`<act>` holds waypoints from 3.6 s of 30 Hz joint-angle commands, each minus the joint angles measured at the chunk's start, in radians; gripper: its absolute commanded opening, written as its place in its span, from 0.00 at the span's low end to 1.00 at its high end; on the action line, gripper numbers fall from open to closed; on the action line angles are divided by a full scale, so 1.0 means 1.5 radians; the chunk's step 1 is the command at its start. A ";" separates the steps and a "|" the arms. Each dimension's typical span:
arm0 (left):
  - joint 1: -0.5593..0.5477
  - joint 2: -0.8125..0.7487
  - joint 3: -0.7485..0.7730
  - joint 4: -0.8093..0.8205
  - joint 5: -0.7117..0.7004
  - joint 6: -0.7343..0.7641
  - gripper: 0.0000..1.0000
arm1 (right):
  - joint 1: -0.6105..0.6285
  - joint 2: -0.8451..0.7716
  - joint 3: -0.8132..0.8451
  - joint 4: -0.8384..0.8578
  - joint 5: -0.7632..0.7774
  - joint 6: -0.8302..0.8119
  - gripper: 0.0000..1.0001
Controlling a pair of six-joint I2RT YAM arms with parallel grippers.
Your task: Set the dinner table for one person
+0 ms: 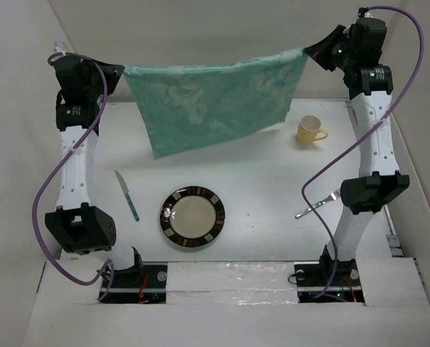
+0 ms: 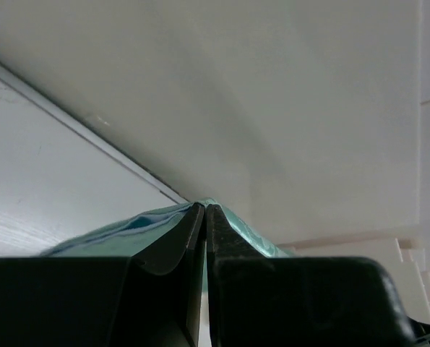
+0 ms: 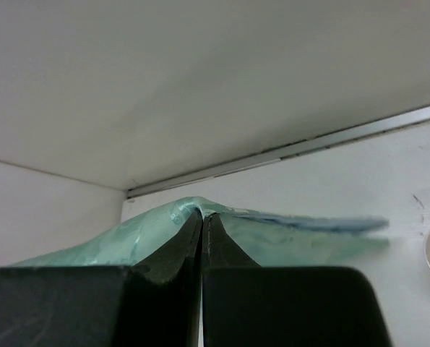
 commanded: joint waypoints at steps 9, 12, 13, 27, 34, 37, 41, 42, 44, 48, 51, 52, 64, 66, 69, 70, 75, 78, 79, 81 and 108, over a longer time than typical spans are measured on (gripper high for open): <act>0.036 -0.126 -0.344 0.260 0.103 0.030 0.00 | -0.009 -0.237 -0.532 0.287 -0.074 -0.001 0.00; 0.036 -0.166 -0.571 0.355 0.112 0.069 0.00 | -0.009 -0.274 -0.744 0.341 -0.055 -0.042 0.00; 0.036 -0.154 -0.637 0.381 0.110 0.074 0.00 | -0.009 -0.273 -0.802 0.359 -0.053 -0.041 0.00; 0.036 -0.069 -0.800 0.442 0.133 0.125 0.00 | -0.009 -0.239 -0.966 0.287 -0.001 -0.017 0.00; 0.036 -0.132 -0.804 0.285 0.057 0.161 0.00 | -0.024 -0.284 -1.046 0.265 0.002 -0.006 0.00; 0.036 -0.130 -0.805 0.245 0.039 0.171 0.00 | -0.031 -0.296 -1.061 0.255 0.006 -0.015 0.00; 0.036 -0.133 -0.817 0.216 0.025 0.168 0.00 | -0.039 -0.326 -1.097 0.255 0.000 -0.019 0.00; 0.036 -0.133 -0.820 0.208 0.022 0.166 0.00 | -0.045 -0.330 -1.100 0.255 -0.001 -0.019 0.00; 0.036 -0.130 -0.828 0.198 0.006 0.164 0.00 | -0.045 -0.332 -1.103 0.255 -0.003 -0.021 0.00; 0.036 -0.123 -0.828 0.189 -0.003 0.159 0.00 | -0.045 -0.343 -1.114 0.268 -0.006 -0.023 0.01; 0.036 -0.132 -0.824 0.160 -0.012 0.162 0.00 | -0.045 -0.349 -1.113 0.258 -0.001 -0.030 0.01; 0.036 -0.142 -0.826 0.154 -0.015 0.164 0.00 | -0.045 -0.353 -1.114 0.254 0.000 -0.032 0.01; 0.036 -0.193 -0.788 0.092 -0.017 0.177 0.34 | -0.033 -0.384 -1.112 0.196 0.018 -0.045 0.31; 0.036 -0.206 -0.768 0.081 -0.002 0.183 0.42 | -0.026 -0.407 -1.095 0.170 0.030 -0.046 0.46; 0.036 -0.232 -0.720 0.059 0.016 0.195 0.46 | -0.012 -0.439 -1.052 0.127 0.045 -0.054 0.57; 0.036 -0.251 -0.705 0.054 0.019 0.200 0.46 | -0.012 -0.459 -1.039 0.116 0.047 -0.055 0.59; -0.015 -0.298 -0.570 0.045 0.041 0.225 0.18 | 0.085 -0.524 -0.963 0.109 -0.001 -0.061 0.26; -0.024 -0.300 -0.532 0.051 0.075 0.229 0.00 | 0.147 -0.541 -0.966 0.154 -0.054 -0.058 0.00; -0.034 -0.297 -0.518 0.052 0.100 0.229 0.00 | 0.174 -0.545 -0.983 0.181 -0.068 -0.048 0.00; -0.046 -0.297 -0.502 0.066 0.129 0.225 0.00 | 0.252 -0.536 -1.005 0.259 -0.093 -0.024 0.00; -0.331 -0.331 -0.419 0.006 0.010 0.355 0.33 | 0.536 -0.127 -1.146 0.713 -0.063 0.231 0.49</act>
